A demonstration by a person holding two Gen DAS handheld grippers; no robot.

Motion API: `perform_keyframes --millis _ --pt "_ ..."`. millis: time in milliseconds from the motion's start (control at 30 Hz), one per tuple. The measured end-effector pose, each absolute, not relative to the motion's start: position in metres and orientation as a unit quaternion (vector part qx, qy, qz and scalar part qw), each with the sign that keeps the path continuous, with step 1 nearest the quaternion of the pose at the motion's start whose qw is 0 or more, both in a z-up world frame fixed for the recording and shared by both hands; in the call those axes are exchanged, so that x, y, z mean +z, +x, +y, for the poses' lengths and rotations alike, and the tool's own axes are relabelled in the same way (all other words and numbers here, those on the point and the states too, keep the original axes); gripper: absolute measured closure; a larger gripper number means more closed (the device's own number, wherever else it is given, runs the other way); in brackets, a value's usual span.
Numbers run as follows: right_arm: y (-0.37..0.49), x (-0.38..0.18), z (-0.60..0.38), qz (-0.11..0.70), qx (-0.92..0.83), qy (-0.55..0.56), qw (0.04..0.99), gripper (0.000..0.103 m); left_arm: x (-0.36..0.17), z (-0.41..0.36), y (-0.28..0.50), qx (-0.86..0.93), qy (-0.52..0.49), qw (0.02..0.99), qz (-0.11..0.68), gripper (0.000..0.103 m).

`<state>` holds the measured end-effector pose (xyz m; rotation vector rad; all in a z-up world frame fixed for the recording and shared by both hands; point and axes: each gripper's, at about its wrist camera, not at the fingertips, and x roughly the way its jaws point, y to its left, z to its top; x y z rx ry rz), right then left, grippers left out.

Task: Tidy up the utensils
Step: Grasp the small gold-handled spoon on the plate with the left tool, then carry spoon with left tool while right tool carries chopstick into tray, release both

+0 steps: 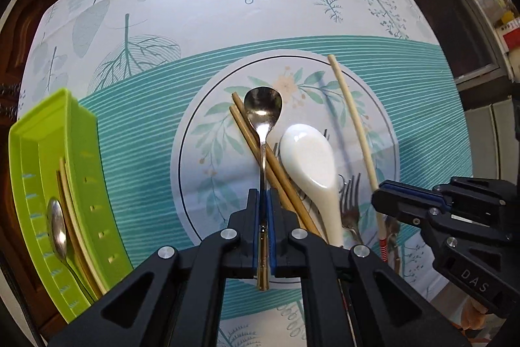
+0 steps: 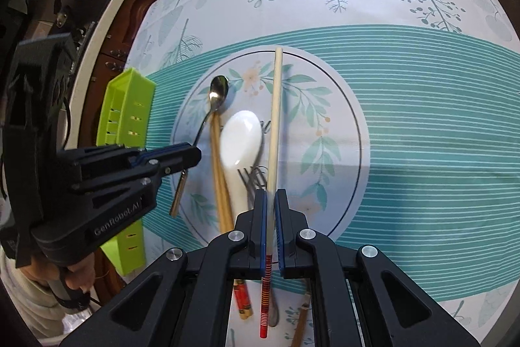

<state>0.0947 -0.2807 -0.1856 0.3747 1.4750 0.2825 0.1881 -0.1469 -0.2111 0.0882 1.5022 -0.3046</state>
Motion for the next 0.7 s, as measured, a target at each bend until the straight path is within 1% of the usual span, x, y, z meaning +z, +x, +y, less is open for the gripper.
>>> perform_keyframes --millis 100,333,467,500,700 --pt "0.095 -0.178 -0.276 0.662 0.143 0.185 0.712 0.099 -0.202 -0.14 0.17 -0.134 0.023 0.727 0.673 0.101" --pt "0.096 -0.155 -0.246 0.655 0.187 0.195 0.705 0.099 -0.161 -0.104 0.138 -0.109 -0.021 0.751 0.651 0.101" --pt "0.099 -0.14 -0.212 0.652 0.22 0.193 0.7 0.099 -0.137 -0.062 0.115 -0.069 -0.044 0.764 0.64 0.101" --pt "0.1 -0.136 -0.2 0.651 0.229 0.191 0.698 0.099 -0.129 -0.04 0.106 -0.059 -0.05 0.766 0.638 0.101" --pt "0.103 -0.12 -0.137 0.651 0.263 0.194 0.685 0.099 -0.117 0.02 0.079 0.007 -0.07 0.774 0.629 0.101"
